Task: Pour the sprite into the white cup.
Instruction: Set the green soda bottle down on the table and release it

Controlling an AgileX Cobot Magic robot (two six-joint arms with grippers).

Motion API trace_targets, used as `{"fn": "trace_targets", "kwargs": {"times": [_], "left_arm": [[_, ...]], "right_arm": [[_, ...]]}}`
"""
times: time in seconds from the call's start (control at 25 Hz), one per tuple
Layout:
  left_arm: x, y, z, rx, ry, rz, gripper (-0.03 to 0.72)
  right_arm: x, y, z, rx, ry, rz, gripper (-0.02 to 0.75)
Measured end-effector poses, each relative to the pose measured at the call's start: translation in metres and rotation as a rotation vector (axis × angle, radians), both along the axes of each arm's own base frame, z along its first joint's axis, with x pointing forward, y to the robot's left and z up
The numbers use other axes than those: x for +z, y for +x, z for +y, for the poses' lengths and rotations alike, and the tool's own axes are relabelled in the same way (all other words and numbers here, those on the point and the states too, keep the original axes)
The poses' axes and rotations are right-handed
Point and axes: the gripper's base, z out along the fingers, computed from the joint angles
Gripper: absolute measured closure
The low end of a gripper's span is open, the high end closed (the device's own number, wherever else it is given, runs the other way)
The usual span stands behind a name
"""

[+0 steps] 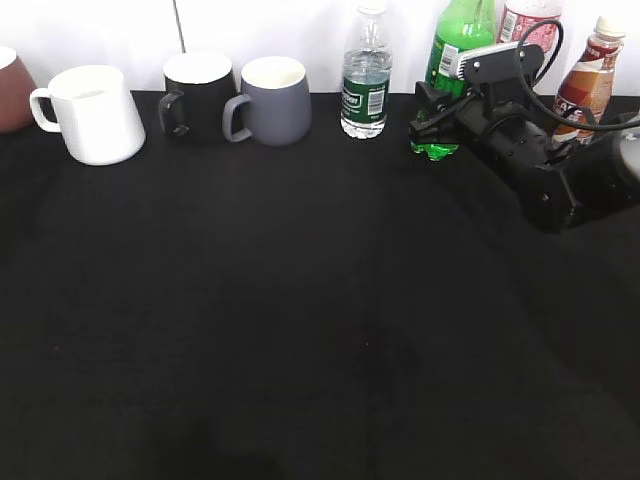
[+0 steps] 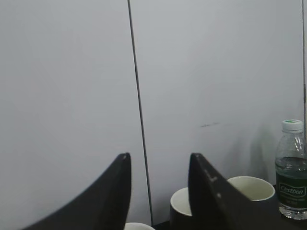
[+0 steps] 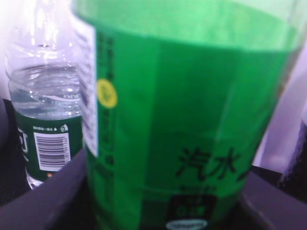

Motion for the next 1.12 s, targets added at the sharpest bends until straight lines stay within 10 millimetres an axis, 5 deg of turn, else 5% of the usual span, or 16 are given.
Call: {"fn": "trace_targets", "kwargs": {"times": [0.48, 0.68, 0.88, 1.12], "left_arm": [[0.000, 0.001, 0.001, 0.010, -0.003, 0.007, 0.379], [0.000, 0.001, 0.001, 0.010, -0.003, 0.007, 0.379], [-0.001, 0.001, 0.001, 0.017, -0.001, 0.016, 0.379], [-0.004, 0.002, 0.002, 0.032, 0.009, 0.047, 0.379]], "right_arm": [[0.009, 0.000, -0.001, -0.004, -0.018, 0.052, 0.316], [0.004, -0.001, -0.003, -0.034, -0.013, 0.103, 0.150], [0.001, -0.001, -0.006, -0.061, -0.006, 0.146, 0.139], [0.033, -0.006, -0.008, -0.069, -0.021, 0.222, 0.141]]}}
